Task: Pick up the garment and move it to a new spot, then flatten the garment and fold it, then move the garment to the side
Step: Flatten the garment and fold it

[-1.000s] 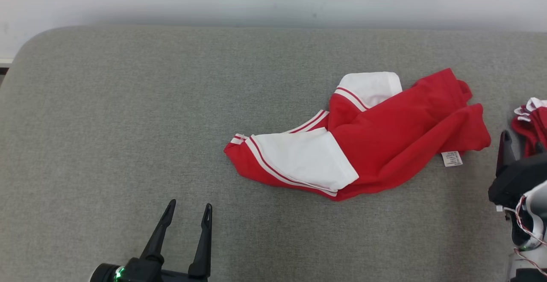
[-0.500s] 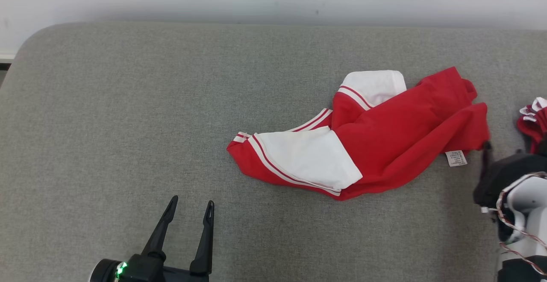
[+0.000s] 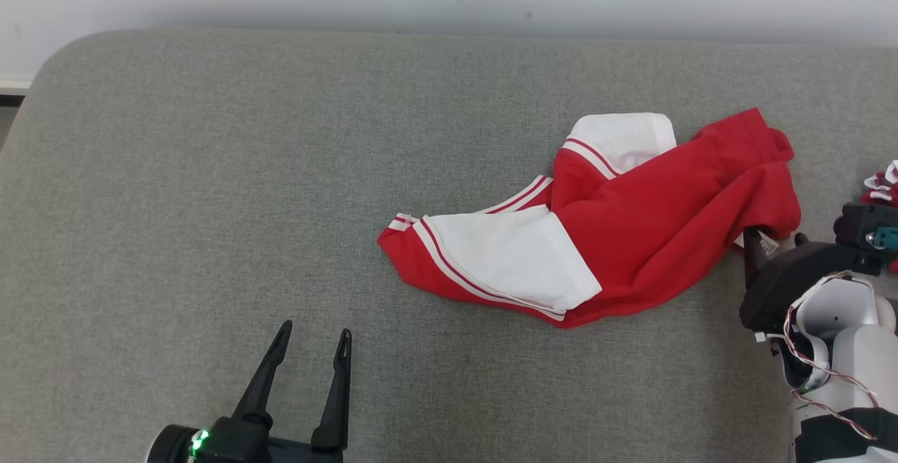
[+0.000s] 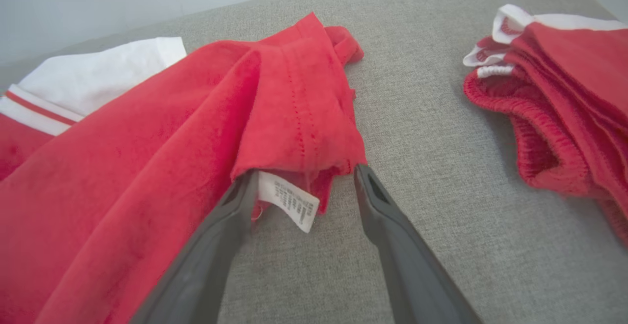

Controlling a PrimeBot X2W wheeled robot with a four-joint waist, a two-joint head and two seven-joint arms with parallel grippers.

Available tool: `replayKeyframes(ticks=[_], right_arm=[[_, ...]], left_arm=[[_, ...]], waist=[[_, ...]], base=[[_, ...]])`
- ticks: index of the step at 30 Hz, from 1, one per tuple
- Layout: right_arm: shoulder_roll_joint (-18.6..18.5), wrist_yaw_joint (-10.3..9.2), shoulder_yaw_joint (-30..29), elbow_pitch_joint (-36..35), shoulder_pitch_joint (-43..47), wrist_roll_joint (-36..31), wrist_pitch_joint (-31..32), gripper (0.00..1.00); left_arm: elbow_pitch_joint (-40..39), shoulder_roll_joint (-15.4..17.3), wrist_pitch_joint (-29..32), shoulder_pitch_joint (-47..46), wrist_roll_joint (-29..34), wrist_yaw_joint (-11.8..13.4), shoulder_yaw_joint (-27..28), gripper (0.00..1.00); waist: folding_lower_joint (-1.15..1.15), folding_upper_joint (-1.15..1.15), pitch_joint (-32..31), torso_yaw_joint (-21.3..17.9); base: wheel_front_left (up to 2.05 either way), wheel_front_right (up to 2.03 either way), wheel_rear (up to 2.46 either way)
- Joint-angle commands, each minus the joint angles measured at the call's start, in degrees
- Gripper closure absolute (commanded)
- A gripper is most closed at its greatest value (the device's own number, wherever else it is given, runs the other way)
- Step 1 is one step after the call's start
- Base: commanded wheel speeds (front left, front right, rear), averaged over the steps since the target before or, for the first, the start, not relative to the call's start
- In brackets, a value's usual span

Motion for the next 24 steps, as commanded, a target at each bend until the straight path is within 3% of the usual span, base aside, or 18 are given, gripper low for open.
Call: replayKeyframes(ticks=[1, 10, 11, 12, 15, 24], right_arm=[[-0.53, -0.11, 0.14, 0.29, -0.65, 0.49, -0.62, 0.00], [-0.76, -0.11, 1.54, 1.99, -2.51, 1.76, -2.93, 0.00], [-0.73, -0.11, 1.80, 2.21, -2.68, 1.85, -3.08, 0.29], [-1.00, -0.11, 2.10, 2.47, -2.99, 1.86, -3.11, 0.50], [-1.57, -0.11, 3.05, 3.09, -3.69, 1.96, -3.63, 0.73], [-3.74, -0.11, 4.72, 3.74, -4.99, -1.40, -4.78, 0.64]], left_arm=[[0.00, -0.05, -0.17, -0.42, 0.36, -0.23, -0.04, 0.00], [0.02, -0.05, -0.17, 0.02, 0.29, -0.34, -0.24, 0.00], [0.02, -0.05, -0.17, 0.08, 0.28, -0.35, -0.27, 0.00], [0.00, -0.05, -0.17, 0.12, 0.24, -0.35, -0.33, 0.00], [0.08, -0.05, -0.17, 0.14, 0.12, -0.37, -0.52, 0.00], [0.27, -0.05, -0.17, 0.25, -0.18, -0.40, -0.74, 0.00]], waist=[[0.00, 0.00, 0.10, 0.24], [0.00, 0.00, 0.20, 0.99], [0.00, 0.00, 0.17, 1.03], [0.00, 0.00, 0.15, 1.07], [0.00, 0.00, 0.04, 1.21], [0.00, 0.00, -0.16, 1.43]], base=[[0.00, 0.00, 0.00], [0.00, 0.00, 0.00], [0.00, 0.00, 0.00], [0.00, 0.00, 0.00], [0.00, 0.00, 0.00], [0.00, 0.00, 0.00]])
